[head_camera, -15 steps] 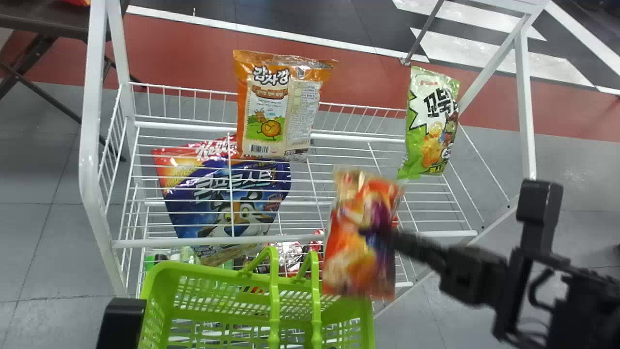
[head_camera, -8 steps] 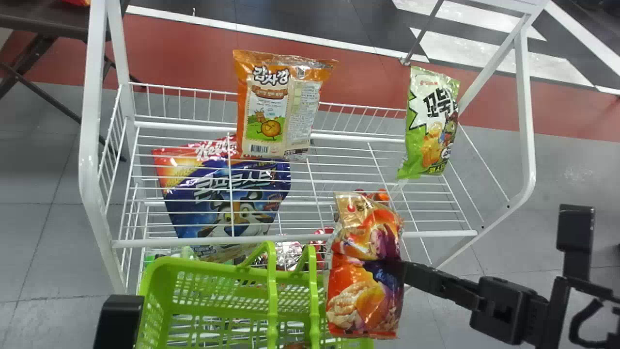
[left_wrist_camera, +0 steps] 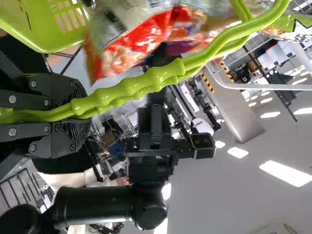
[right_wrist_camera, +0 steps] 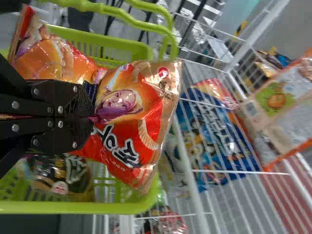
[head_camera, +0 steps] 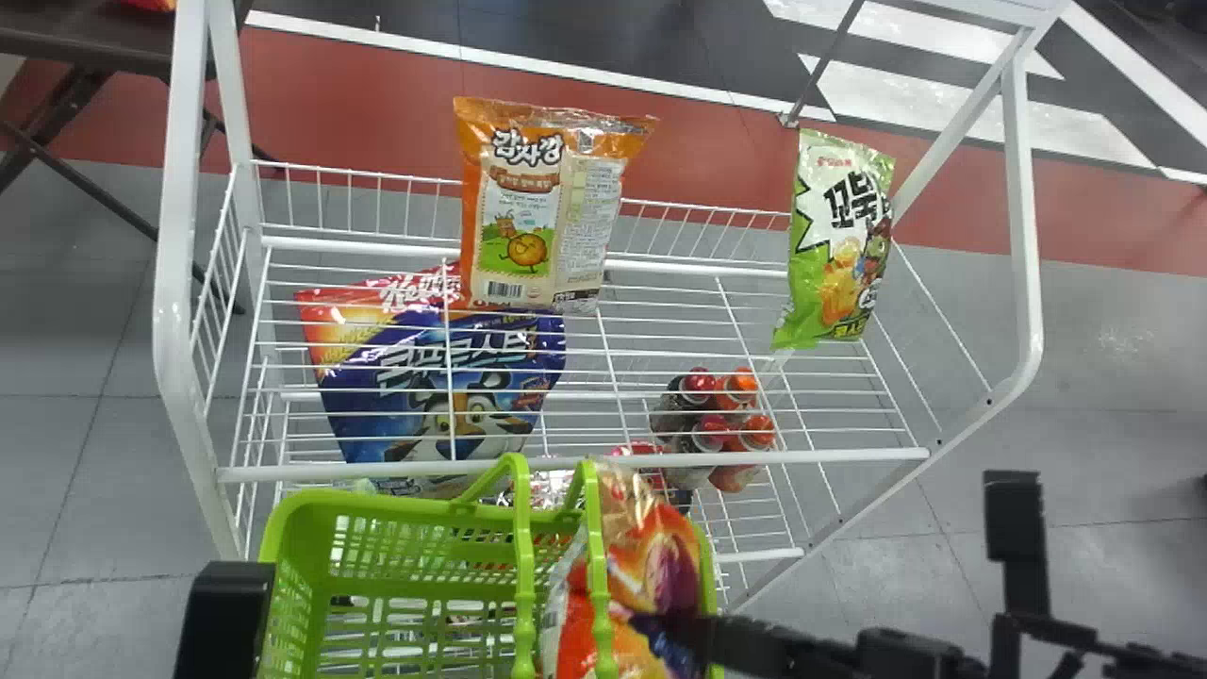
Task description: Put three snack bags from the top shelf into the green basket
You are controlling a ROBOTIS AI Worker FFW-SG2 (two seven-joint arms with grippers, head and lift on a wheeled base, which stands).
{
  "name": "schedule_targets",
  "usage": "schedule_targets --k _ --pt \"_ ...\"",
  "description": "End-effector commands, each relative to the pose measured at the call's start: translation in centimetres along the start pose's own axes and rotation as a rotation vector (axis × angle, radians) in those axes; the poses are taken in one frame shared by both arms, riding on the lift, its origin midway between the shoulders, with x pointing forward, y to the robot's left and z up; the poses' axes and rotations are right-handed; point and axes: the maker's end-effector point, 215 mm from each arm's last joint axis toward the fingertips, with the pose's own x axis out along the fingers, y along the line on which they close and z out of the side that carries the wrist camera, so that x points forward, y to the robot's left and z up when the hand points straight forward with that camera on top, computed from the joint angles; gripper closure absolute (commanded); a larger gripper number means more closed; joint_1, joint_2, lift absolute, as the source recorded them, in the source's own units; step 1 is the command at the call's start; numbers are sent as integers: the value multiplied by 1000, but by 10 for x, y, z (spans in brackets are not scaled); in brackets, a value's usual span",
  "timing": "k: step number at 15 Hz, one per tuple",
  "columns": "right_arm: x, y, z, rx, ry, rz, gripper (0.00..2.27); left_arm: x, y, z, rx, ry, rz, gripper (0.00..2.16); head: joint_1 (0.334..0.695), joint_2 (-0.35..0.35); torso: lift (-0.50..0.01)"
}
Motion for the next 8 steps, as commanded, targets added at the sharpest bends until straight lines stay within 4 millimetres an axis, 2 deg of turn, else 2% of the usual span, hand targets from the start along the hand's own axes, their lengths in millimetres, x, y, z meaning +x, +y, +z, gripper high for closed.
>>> schedule_targets --k 1,4,8 --pt "20 -6 -46 30 124 -9 2243 0 -2 1 3 -3 -5 1683 695 -350 -45" --pt "40 -26 -78 61 210 -54 2243 0 -6 0 -1 -3 -14 1683 695 -350 -45" --pt "53 -61 -113 70 302 -162 2243 0 -12 -2 1 0 -19 1683 695 -350 -45"
